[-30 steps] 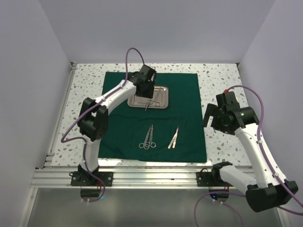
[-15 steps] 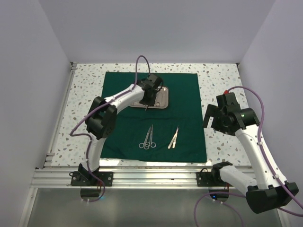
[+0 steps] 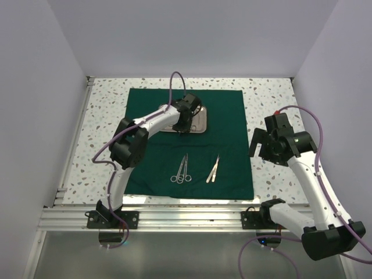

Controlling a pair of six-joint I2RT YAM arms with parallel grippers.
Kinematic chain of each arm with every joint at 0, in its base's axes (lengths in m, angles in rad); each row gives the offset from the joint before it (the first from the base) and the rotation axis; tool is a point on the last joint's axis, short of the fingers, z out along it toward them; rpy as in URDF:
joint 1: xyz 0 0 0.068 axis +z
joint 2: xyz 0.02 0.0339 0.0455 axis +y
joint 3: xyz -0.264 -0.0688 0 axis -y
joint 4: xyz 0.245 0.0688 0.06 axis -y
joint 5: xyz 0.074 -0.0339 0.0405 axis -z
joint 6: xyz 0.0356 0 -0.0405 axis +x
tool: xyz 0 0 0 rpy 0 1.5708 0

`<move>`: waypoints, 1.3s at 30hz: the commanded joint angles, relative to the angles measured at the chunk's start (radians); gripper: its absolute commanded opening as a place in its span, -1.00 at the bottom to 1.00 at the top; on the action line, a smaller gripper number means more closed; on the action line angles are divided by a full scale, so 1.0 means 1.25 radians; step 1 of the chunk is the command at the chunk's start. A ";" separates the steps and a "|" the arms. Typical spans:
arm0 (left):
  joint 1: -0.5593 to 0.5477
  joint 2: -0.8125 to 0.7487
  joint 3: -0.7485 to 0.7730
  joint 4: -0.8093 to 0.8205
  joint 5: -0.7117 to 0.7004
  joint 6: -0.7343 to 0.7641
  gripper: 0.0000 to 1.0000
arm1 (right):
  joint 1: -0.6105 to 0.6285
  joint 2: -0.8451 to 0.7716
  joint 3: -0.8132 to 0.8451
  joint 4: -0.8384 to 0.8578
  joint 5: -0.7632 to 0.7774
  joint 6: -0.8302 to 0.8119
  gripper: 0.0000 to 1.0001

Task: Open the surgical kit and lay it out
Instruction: Pick up the medical item from the container.

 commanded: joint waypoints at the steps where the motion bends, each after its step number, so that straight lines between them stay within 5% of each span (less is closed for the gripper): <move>1: 0.012 0.027 0.051 0.010 0.012 -0.020 -0.22 | 0.002 0.003 0.003 0.016 0.008 -0.016 0.97; 22: 0.063 0.083 0.086 0.013 0.082 -0.051 -0.33 | 0.001 0.031 0.012 0.026 0.020 -0.022 0.97; 39: 0.084 0.138 0.105 -0.014 0.099 -0.068 -0.62 | 0.001 0.044 0.027 0.017 0.025 -0.022 0.97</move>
